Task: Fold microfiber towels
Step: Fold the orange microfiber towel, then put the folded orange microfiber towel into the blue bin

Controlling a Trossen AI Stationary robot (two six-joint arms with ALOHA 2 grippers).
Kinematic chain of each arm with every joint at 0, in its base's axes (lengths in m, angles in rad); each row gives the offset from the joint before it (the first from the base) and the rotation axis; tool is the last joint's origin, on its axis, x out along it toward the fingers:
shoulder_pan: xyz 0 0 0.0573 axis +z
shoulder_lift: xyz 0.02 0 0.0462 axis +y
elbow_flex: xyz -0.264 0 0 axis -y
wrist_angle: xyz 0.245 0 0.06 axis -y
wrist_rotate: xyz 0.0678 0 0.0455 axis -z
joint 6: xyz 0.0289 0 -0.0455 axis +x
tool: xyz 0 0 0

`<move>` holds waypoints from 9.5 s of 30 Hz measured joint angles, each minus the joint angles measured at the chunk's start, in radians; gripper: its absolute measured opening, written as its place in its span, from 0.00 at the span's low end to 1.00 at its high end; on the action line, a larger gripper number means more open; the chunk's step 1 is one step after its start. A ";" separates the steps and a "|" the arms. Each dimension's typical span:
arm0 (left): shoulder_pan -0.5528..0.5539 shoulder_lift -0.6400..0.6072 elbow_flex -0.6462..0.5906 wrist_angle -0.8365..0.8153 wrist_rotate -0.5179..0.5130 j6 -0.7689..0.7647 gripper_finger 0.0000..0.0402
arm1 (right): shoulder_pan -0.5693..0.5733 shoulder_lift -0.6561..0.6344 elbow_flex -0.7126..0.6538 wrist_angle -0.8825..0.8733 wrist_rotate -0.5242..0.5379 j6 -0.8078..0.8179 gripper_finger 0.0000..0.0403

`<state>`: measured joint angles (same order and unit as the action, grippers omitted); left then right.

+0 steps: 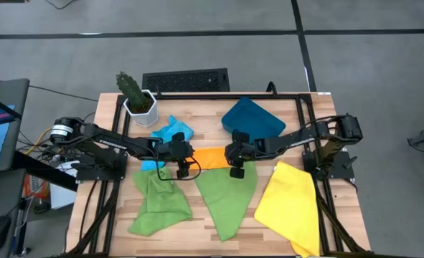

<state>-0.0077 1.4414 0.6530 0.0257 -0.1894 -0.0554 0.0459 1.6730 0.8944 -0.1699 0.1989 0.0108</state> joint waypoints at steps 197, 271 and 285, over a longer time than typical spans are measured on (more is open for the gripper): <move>-0.033 0.090 0.282 -0.700 0.047 -0.117 0.32 | -0.016 0.296 0.230 0.535 -0.120 -0.506 0.59; -0.094 0.149 0.069 -0.322 -0.154 -0.034 0.32 | 0.018 0.344 0.230 0.369 -0.097 -1.053 0.60; -0.088 0.150 0.069 -0.315 -0.154 -0.008 0.32 | -0.020 0.355 0.231 0.384 -0.223 -1.073 0.60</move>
<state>-0.0952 1.5909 0.7216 -0.2895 -0.3432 -0.0632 0.0254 2.0280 1.1251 0.2141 -0.0244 -1.0620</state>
